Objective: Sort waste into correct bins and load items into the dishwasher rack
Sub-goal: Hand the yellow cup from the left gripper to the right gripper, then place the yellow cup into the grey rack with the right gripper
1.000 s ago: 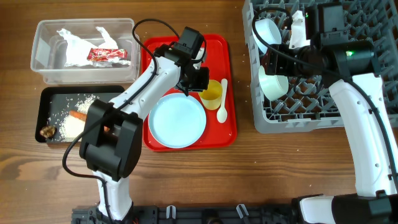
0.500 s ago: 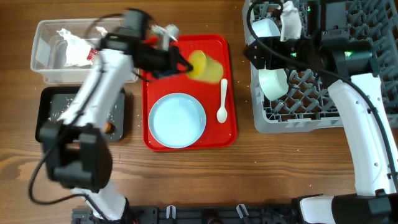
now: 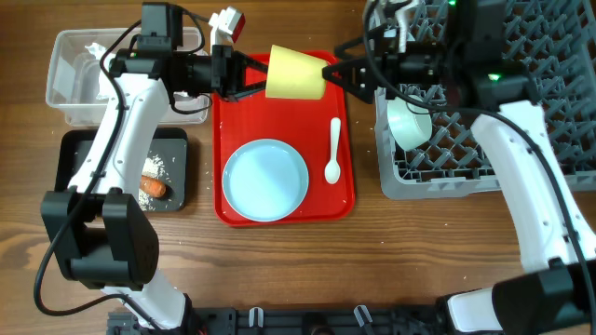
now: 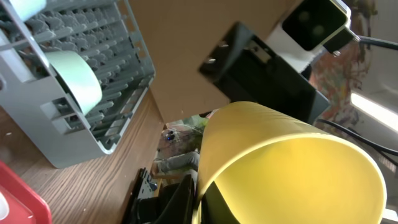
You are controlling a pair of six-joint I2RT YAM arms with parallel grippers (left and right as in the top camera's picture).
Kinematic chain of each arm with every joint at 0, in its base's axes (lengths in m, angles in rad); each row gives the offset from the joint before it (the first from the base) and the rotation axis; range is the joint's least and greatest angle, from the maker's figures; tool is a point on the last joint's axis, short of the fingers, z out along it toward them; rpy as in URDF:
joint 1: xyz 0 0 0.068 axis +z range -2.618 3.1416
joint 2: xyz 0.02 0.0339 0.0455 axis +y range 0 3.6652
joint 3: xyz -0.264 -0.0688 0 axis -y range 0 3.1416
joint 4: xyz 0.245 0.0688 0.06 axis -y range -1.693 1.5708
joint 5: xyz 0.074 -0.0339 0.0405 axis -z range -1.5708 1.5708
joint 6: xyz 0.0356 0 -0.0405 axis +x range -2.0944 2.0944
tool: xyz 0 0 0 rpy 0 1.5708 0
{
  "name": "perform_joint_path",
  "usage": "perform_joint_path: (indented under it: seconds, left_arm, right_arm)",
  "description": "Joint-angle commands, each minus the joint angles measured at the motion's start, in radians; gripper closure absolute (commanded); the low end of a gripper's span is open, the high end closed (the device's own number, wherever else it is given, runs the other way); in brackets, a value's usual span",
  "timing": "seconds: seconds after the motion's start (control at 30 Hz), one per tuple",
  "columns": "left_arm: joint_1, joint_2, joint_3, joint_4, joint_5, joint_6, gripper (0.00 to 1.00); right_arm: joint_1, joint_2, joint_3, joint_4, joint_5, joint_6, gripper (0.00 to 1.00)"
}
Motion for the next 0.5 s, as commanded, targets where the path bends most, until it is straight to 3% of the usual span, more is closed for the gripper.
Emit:
perform_joint_path:
  seconds: [0.0, 0.17, 0.47]
  left_arm:
    - [-0.005, -0.012, 0.003, 0.003, 0.037, 0.015, 0.96]
    - [-0.005, -0.011, 0.003, 0.003, 0.037, 0.016, 0.96]
    - [-0.005, -0.011, 0.003, 0.011, 0.037, 0.016, 0.96]
  right_arm:
    - [0.029, 0.051, -0.010, 0.005, -0.043, -0.028, 0.19]
    - [0.071, 0.070, -0.010, 0.005, -0.043, -0.018, 0.27]
    - [0.077, 0.071, -0.010, -0.066, -0.056, -0.050, 0.27]
